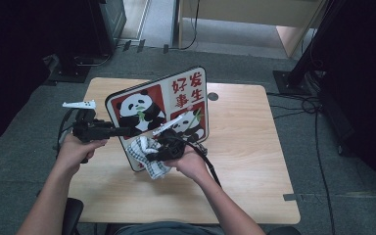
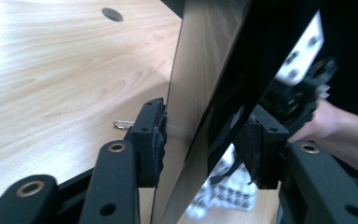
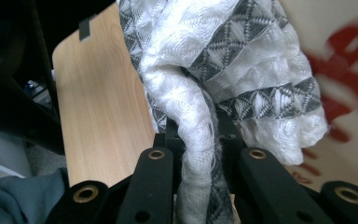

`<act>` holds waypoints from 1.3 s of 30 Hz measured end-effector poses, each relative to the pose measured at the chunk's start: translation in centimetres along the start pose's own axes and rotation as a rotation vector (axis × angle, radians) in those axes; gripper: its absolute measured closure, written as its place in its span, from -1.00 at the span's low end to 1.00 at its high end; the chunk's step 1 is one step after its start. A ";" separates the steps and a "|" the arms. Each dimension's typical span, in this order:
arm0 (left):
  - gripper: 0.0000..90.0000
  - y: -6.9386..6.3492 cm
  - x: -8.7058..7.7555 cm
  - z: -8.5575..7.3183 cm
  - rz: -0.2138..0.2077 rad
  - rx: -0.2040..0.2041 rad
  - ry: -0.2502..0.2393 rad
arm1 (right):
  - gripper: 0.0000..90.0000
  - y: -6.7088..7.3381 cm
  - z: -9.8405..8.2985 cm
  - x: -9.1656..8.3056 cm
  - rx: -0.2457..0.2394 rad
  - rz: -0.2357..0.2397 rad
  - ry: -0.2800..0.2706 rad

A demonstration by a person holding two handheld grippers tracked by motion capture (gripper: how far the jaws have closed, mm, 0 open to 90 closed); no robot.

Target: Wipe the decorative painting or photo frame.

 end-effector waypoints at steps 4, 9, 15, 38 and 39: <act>0.12 0.0 -0.5 -0.1 0.016 0.008 0.004 | 0.81 0.0 1.4 -1.5 -0.002 -0.021 -0.003; 0.06 -0.3 -1.1 -0.4 0.013 0.018 0.004 | 0.81 0.0 3.5 -3.5 -0.018 -0.032 -0.039; 0.00 -0.6 -2.3 -0.7 0.008 0.014 -0.029 | 0.81 0.4 5.7 -5.5 -0.063 -0.053 -0.042; -0.03 1.8 -4.1 -1.2 0.073 0.001 -0.021 | 0.81 1.8 13.1 -10.6 -0.116 -0.088 -0.133; -0.03 1.9 -4.1 -1.1 0.072 0.001 -0.024 | 0.81 1.9 13.5 -10.8 -0.118 -0.094 -0.132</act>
Point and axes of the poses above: each handheld gripper's, and its own axes: x roughly forward along the jaws, z roughly out of its top, y roughly to its left, the point moved 8 cm from there along x, roughly forward along the jaws, and after that the axes turned 12 degrees about -z, right-handed, at the moved point
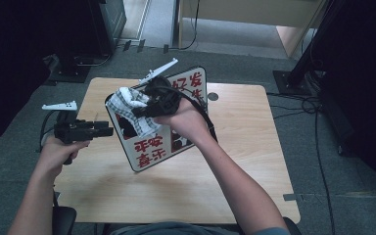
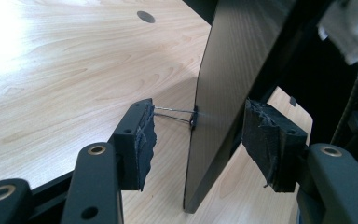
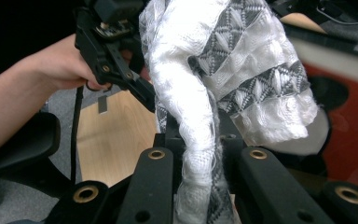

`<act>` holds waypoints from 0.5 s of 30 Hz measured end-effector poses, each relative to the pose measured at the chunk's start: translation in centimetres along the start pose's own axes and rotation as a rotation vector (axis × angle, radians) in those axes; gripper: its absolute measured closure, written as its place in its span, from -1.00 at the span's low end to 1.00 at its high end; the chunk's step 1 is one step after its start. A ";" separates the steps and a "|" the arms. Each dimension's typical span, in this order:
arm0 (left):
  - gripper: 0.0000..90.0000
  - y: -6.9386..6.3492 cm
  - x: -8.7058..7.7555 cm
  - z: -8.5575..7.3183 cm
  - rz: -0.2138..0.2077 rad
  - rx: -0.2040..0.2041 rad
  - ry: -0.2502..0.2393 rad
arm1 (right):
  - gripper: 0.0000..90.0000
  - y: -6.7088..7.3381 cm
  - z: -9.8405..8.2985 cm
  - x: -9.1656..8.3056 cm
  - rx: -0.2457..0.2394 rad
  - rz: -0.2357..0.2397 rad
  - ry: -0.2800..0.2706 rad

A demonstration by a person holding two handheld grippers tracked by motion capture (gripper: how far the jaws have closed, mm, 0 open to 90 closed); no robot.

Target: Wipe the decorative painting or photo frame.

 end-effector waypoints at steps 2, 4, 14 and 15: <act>-0.03 0.2 0.1 0.3 -0.004 0.000 -0.004 | 0.81 0.1 0.6 -0.1 -0.003 -0.006 -0.007; -0.03 0.3 0.2 0.5 -0.008 0.004 -0.003 | 0.80 0.3 1.2 0.0 -0.002 -0.006 -0.015; -0.03 0.8 0.8 1.2 -0.020 0.012 -0.003 | 0.80 0.6 3.6 1.0 -0.003 -0.048 -0.027; -0.03 0.9 0.9 1.2 -0.023 0.015 -0.001 | 0.80 0.5 3.5 1.2 0.002 -0.046 -0.021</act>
Point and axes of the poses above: each handheld gripper's, and its own axes: x roughly forward along the jaws, z roughly out of its top, y roughly to its left, the point moved 8 cm from there along x, roughly forward along the jaws, and after that the axes turned 12 degrees about -z, right-handed, at the moved point
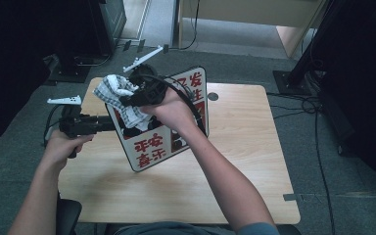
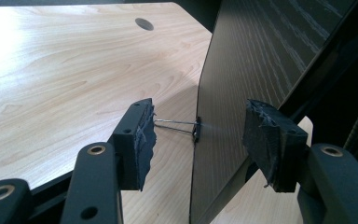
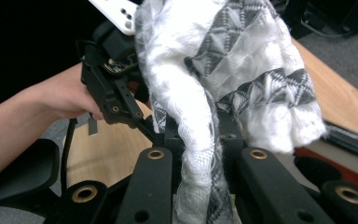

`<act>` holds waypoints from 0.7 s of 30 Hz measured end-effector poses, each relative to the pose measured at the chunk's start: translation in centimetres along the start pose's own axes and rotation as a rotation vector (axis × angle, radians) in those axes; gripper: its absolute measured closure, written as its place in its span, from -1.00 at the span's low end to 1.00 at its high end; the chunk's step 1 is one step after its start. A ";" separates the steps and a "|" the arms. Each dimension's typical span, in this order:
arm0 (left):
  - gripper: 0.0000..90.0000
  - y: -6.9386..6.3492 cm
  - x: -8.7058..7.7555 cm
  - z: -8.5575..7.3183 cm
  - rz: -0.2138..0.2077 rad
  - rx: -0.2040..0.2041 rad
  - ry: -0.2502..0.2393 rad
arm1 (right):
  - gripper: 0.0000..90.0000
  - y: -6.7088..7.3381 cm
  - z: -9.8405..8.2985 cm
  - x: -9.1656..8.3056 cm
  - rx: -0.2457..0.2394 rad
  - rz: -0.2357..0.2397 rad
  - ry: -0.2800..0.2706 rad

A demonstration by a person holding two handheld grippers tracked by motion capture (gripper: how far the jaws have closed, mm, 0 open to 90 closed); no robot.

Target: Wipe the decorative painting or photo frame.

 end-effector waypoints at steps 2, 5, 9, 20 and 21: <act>-0.04 0.1 0.0 0.0 -0.003 0.001 0.005 | 0.80 0.0 -0.5 0.5 0.005 0.004 0.010; -0.03 0.1 0.0 -0.1 -0.001 0.004 0.006 | 0.80 0.0 -1.2 1.0 0.008 0.008 0.022; -0.02 0.1 0.0 -0.1 -0.001 0.003 0.004 | 0.80 -0.1 -1.9 1.5 0.016 0.019 0.037; 0.00 0.1 0.1 -0.1 -0.003 -0.001 0.004 | 0.80 0.0 -3.2 2.2 0.030 0.040 0.044; 0.00 0.1 0.1 -0.1 -0.003 0.000 0.006 | 0.80 0.0 -3.3 2.2 0.032 0.044 0.041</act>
Point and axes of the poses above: each handheld gripper's, and its own axes: x roughly forward along the jaws, z roughly out of its top, y roughly to its left, the point moved 8 cm from there along x, roughly forward along the jaws, and after that the axes turned 12 degrees about -z, right-handed, at the moved point
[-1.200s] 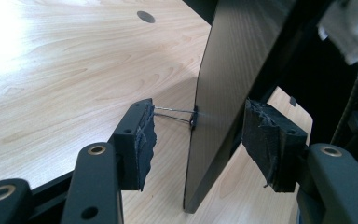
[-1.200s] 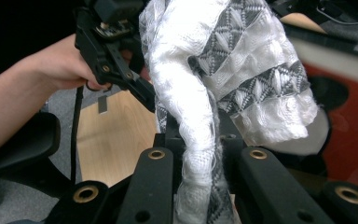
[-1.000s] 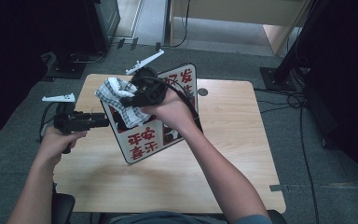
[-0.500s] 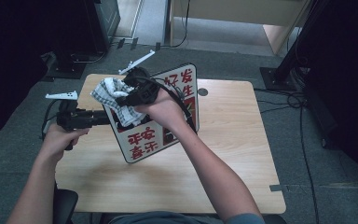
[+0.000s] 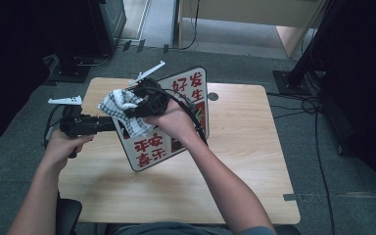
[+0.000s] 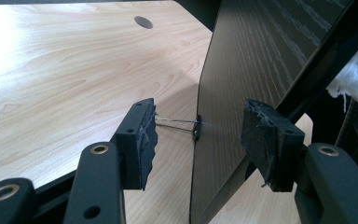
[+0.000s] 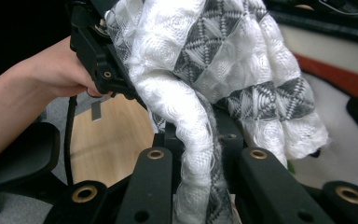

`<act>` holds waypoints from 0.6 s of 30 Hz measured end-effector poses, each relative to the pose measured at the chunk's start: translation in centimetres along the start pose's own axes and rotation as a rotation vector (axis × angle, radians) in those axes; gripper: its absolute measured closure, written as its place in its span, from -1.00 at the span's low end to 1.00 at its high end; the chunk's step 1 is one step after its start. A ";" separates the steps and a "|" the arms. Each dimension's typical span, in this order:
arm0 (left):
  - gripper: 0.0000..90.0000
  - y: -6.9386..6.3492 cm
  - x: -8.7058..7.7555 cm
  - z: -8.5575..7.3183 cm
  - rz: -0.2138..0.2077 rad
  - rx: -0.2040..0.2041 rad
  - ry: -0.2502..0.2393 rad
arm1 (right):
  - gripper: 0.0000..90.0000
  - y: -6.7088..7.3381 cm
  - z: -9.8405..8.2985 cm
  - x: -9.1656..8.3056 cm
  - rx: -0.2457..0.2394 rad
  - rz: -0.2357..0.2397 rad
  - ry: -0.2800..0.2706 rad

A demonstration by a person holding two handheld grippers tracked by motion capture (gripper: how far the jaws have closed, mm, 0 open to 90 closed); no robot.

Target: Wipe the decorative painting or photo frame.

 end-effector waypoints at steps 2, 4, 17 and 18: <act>0.00 0.0 0.0 0.0 0.001 -0.001 0.002 | 0.80 0.0 -0.2 0.1 0.004 0.004 0.000; 0.00 0.1 0.1 -0.1 0.002 0.000 0.006 | 0.80 0.0 -0.5 0.4 0.004 0.005 0.007; 0.00 0.0 0.1 -0.1 0.005 0.006 0.008 | 0.80 0.2 -2.0 1.2 0.003 0.005 0.025; 0.00 0.0 0.1 -0.1 0.004 0.005 0.008 | 0.80 0.3 -2.0 1.3 0.005 0.004 0.025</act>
Point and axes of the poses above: each handheld gripper's, and its own axes: x roughly forward along the jaws, z roughly out of its top, y roughly to its left, the point moved 8 cm from there along x, roughly forward along the jaws, and after that the axes turned 12 degrees about -z, right-handed, at the moved point
